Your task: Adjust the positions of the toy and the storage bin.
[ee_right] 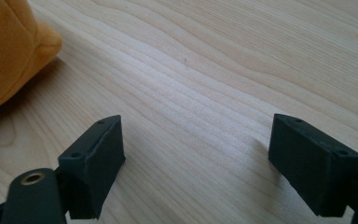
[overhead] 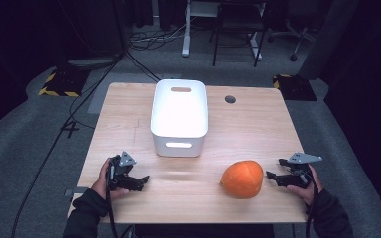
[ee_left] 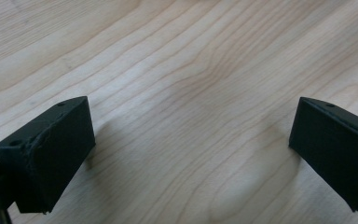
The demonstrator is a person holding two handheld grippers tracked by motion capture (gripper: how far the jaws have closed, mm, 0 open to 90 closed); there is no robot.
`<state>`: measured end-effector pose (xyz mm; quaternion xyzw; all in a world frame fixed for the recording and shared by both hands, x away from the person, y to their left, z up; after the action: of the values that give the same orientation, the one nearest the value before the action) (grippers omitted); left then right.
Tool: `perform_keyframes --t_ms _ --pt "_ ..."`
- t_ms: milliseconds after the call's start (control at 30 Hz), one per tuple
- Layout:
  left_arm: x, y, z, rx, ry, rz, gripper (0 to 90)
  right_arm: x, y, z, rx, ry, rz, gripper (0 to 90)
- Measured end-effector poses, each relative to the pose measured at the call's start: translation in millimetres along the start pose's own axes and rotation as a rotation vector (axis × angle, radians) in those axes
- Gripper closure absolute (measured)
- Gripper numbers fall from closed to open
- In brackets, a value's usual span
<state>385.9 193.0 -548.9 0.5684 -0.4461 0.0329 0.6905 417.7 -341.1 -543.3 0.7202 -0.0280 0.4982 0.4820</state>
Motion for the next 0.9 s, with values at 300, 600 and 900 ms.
perform_keyframes --t_ms 300,600,900 --pt "-3.5 2.8 6.5 -0.010 0.007 -0.003 0.6 -0.2 0.5 -2.9 0.027 0.022 -0.009 18.2" --pt "-5.1 4.3 7.5 0.001 0.023 -0.004 0.6 7.3 16.4 -15.8 0.135 0.075 0.028 20.3" --pt "-5.3 4.5 7.3 0.003 0.025 -0.005 0.6 36.8 45.7 -56.0 0.250 0.191 0.127 21.7"
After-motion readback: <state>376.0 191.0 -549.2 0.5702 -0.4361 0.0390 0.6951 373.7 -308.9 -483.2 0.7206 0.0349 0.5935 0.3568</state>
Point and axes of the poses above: each handheld gripper's, and its own axes: y roughly backward along the jaws, x roughly out of its top, z roughly to its right, the point moved 6 cm from there along -y, roughly forward along the jaws, and after that the axes turned 4 degrees about x, right-handed, at the moved point
